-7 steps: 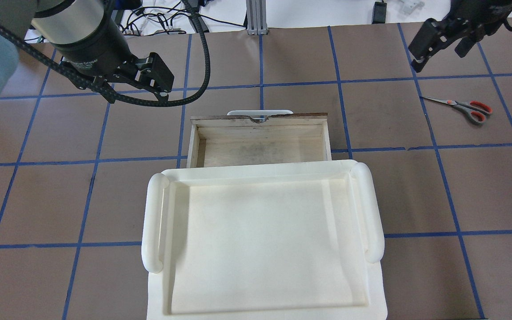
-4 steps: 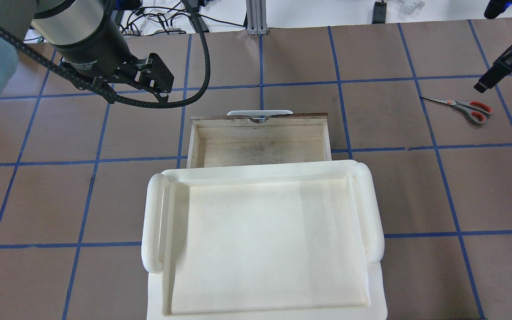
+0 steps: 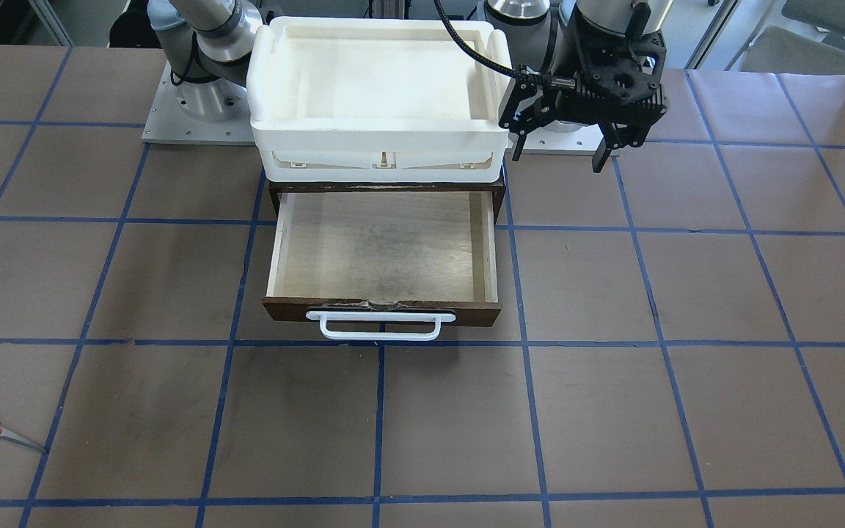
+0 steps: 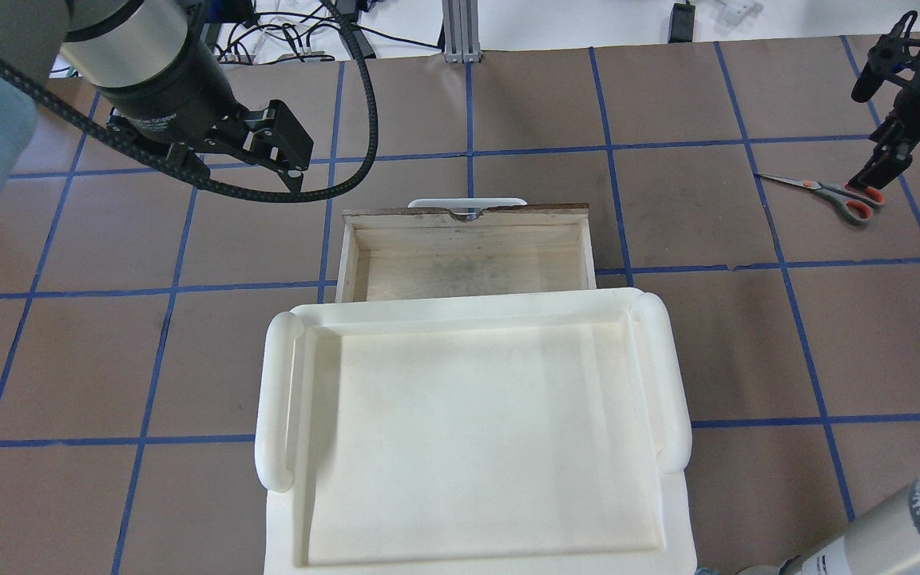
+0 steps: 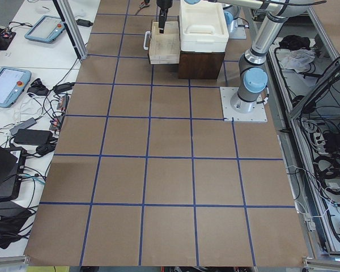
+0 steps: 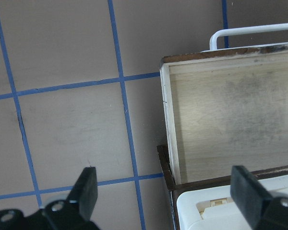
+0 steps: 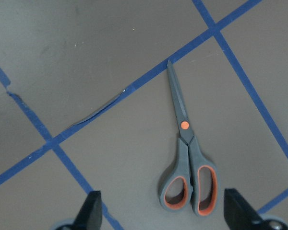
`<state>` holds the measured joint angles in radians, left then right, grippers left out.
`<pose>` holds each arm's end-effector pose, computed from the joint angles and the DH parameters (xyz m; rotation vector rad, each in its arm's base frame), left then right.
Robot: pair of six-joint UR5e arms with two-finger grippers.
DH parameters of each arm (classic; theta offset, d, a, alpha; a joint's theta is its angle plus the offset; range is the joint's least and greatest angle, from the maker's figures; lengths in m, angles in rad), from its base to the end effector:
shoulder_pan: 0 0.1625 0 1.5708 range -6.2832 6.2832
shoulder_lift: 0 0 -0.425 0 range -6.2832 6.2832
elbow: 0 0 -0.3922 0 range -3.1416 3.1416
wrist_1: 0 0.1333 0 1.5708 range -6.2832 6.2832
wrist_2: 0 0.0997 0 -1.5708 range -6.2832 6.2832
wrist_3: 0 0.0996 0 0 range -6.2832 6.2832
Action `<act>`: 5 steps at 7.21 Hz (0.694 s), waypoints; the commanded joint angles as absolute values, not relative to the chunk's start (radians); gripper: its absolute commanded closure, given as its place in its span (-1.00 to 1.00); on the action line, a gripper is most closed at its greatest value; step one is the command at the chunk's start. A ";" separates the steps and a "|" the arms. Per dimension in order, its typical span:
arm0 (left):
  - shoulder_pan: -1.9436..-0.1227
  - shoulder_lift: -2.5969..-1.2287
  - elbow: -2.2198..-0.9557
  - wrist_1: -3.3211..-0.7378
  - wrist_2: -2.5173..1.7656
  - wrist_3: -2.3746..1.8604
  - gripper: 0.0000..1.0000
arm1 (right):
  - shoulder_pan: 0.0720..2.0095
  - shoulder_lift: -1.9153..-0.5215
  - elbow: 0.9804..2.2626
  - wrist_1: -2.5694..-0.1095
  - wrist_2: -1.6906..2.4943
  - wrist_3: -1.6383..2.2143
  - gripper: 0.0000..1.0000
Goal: Put scissors in drawer and close it
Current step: 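Move the right gripper down toward the grey-and-orange scissors, then lower the right gripper onto the scissors and close on them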
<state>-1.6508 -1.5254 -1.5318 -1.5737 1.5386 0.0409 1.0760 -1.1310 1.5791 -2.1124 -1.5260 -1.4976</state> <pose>-0.1744 -0.4665 0.5290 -0.1896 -3.0995 0.1256 -0.1841 -0.6313 0.2874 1.4854 -2.7032 0.1364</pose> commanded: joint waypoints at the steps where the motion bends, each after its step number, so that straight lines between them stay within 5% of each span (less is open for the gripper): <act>1: -1.651 -1.517 -1.537 -1.572 1.539 0.037 -1.00 | 1.078 -1.040 1.566 -2.155 -1.505 -1.616 -0.88; 5: -1.651 -1.520 -1.537 -1.569 1.537 0.038 -1.00 | 1.078 -0.945 1.471 -2.123 -1.520 -1.721 -0.91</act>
<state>-1.6505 -1.5201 -1.5370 -1.5703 1.5372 0.0372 1.0783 -0.9688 1.5028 -2.1490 -1.5159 -1.6857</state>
